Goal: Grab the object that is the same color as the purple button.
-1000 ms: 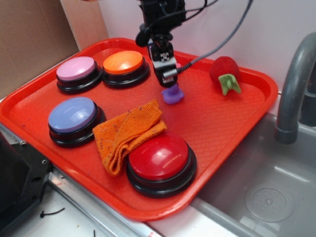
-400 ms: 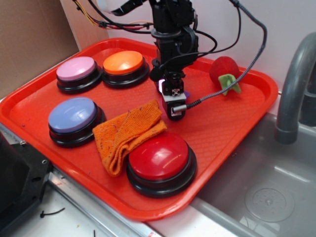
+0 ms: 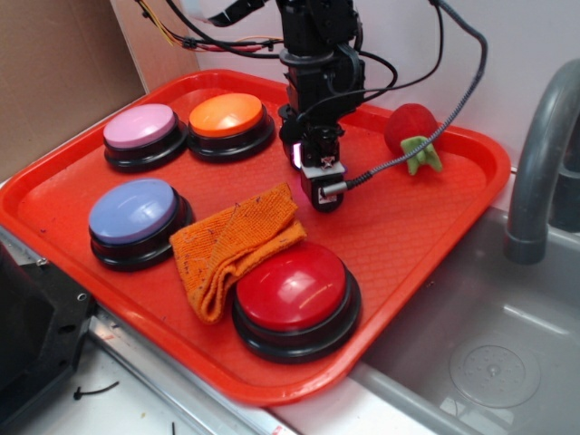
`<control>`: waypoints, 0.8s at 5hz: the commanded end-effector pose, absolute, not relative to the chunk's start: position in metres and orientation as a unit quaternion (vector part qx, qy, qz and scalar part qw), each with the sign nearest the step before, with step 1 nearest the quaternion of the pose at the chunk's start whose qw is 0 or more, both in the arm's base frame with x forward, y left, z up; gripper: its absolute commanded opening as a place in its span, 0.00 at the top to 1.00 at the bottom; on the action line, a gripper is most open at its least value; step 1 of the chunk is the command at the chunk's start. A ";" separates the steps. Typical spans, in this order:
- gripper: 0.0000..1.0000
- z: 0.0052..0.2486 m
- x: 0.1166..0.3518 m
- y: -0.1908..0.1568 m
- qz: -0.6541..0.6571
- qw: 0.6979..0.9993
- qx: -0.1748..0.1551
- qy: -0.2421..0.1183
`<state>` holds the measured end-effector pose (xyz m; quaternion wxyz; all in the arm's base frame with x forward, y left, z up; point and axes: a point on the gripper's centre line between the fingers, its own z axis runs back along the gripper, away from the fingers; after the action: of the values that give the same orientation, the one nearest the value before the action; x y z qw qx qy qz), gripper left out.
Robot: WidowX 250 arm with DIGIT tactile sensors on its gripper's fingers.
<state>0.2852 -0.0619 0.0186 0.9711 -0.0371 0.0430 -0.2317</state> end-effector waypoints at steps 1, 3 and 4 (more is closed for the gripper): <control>1.00 0.031 0.294 -0.062 -0.213 0.977 -0.031 0.016; 1.00 0.104 0.290 -0.049 -0.124 0.992 -0.030 -0.021; 1.00 0.150 0.278 -0.040 -0.049 0.997 -0.012 -0.055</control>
<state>0.2715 -0.0344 0.1343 0.9988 -0.0106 -0.0154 -0.0445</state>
